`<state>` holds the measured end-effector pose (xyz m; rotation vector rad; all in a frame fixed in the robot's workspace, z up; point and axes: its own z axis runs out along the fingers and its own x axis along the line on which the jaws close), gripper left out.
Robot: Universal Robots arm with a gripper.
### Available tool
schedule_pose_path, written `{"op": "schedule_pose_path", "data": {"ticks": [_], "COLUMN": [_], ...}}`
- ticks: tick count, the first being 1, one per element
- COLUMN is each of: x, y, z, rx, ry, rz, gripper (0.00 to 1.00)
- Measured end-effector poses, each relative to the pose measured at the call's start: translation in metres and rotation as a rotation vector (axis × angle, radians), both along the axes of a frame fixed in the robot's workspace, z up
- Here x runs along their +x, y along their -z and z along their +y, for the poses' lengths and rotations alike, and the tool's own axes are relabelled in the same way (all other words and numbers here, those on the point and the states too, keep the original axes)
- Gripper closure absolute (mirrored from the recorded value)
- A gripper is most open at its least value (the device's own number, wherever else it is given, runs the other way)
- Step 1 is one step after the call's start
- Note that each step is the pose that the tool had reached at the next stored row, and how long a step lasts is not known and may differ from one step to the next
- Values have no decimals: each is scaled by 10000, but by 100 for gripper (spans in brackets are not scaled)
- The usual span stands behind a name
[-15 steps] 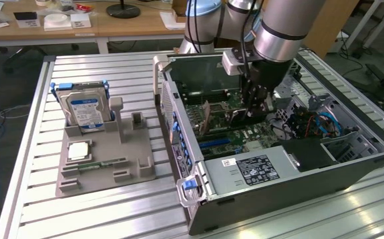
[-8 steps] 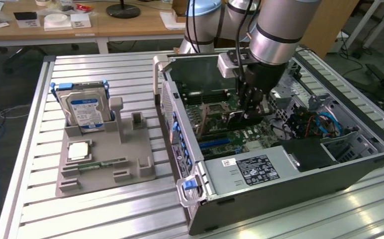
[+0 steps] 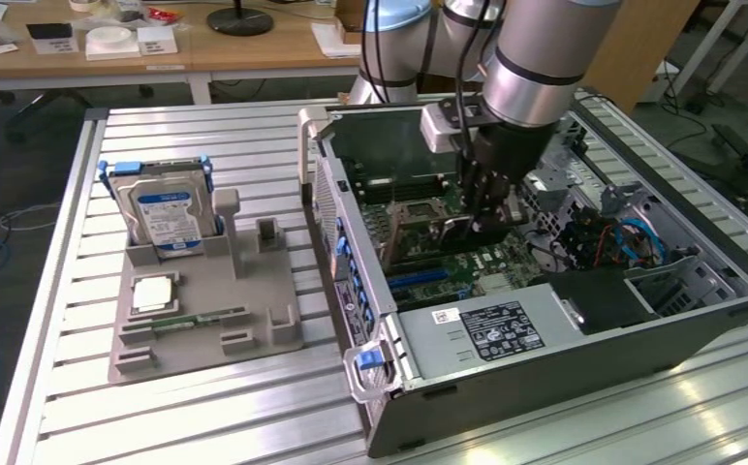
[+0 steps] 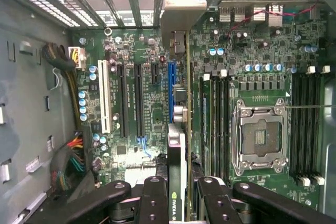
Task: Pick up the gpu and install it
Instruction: 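Insert the gpu into the slot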
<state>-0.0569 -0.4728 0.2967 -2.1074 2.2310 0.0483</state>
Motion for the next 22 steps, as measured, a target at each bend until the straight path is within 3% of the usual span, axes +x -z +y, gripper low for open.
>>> {"op": "schedule_pose_path", "data": {"ticks": [14,22], "x": [-50,-44], "y": [45,46], "z": [0,0], "rx": [-3,-3], "ry": [1,1], "rz": [2,40], "gripper": [73,73]}}
